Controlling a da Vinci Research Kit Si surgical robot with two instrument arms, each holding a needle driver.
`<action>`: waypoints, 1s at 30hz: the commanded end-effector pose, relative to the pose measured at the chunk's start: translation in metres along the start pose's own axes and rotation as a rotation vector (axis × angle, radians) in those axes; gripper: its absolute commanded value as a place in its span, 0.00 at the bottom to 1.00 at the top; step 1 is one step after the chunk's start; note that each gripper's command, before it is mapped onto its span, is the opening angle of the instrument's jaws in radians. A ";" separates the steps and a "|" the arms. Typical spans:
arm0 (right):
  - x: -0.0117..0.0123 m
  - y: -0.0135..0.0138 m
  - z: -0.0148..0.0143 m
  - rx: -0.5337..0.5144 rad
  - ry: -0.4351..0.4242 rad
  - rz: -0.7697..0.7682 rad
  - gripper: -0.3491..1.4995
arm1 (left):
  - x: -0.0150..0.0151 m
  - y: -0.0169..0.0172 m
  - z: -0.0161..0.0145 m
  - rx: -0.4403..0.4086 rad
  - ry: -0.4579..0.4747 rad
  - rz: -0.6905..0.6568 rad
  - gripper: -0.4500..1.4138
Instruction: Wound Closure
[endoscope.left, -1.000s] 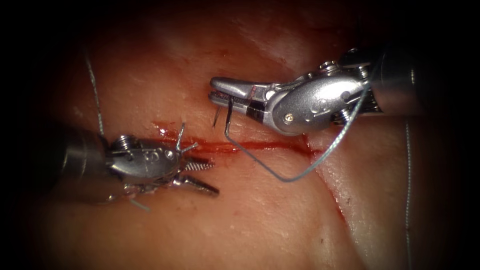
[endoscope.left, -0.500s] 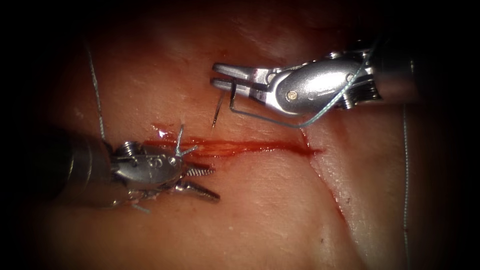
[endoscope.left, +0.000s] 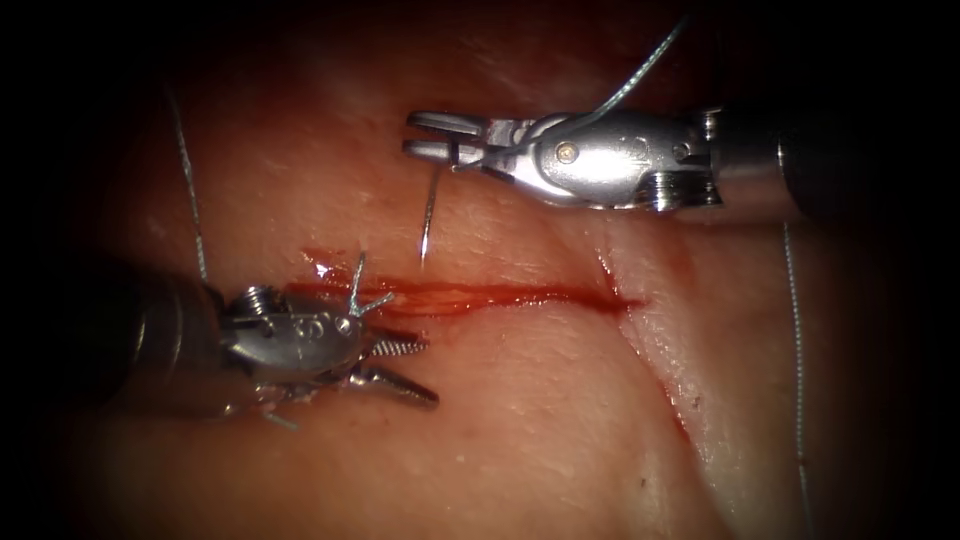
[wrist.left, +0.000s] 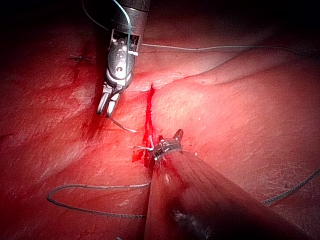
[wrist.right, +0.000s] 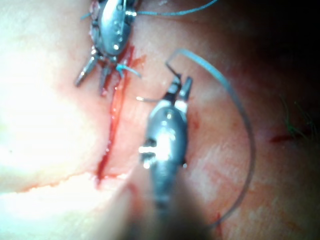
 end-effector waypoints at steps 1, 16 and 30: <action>-0.0007 -0.0002 0.0011 0.002 0.000 0.025 0.00 | -0.0001 0.0000 0.0008 -0.002 0.001 0.000 0.34; -0.0033 0.0012 0.0006 -0.029 -0.051 0.319 0.00 | -0.0002 0.0000 0.0007 -0.002 -0.002 0.000 0.34; -0.0037 0.0009 0.0009 -0.012 -0.054 0.446 0.00 | -0.0003 0.0000 0.0005 -0.002 -0.006 -0.004 0.33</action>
